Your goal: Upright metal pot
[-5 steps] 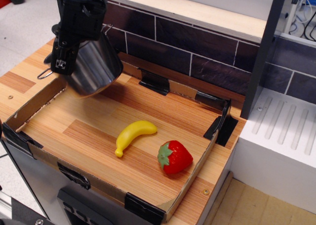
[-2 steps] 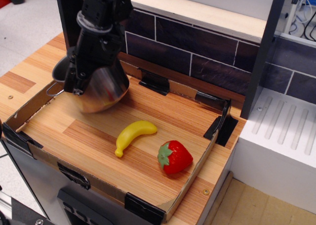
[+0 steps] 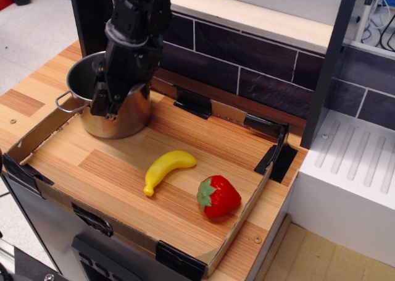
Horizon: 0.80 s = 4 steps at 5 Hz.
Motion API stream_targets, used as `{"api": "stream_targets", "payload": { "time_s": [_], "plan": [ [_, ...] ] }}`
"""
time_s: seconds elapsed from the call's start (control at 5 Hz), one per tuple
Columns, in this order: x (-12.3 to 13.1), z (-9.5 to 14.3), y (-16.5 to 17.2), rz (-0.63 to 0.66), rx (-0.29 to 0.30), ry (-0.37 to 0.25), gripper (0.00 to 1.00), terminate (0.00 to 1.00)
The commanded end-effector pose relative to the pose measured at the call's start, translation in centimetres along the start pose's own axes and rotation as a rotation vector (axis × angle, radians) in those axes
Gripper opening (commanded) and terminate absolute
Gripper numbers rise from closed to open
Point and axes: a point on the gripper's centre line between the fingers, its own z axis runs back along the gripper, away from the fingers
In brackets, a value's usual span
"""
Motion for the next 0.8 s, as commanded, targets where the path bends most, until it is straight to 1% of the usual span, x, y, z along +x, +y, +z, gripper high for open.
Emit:
{"api": "stream_targets", "payload": {
  "time_s": [0.0,0.2,0.4,0.6],
  "plan": [
    [-0.2,2.9,1.6,0.017,-0.025,-0.081,1.0,0.0],
    [-0.8,5.9,2.4,0.042,-0.074,-0.176,1.0,0.0],
    [-1.4,9.6,3.6,0.085,-0.101,-0.269,1.0,0.0],
    [-2.0,13.4,5.2,0.152,-0.08,-0.372,1.0,0.0]
  ]
}}
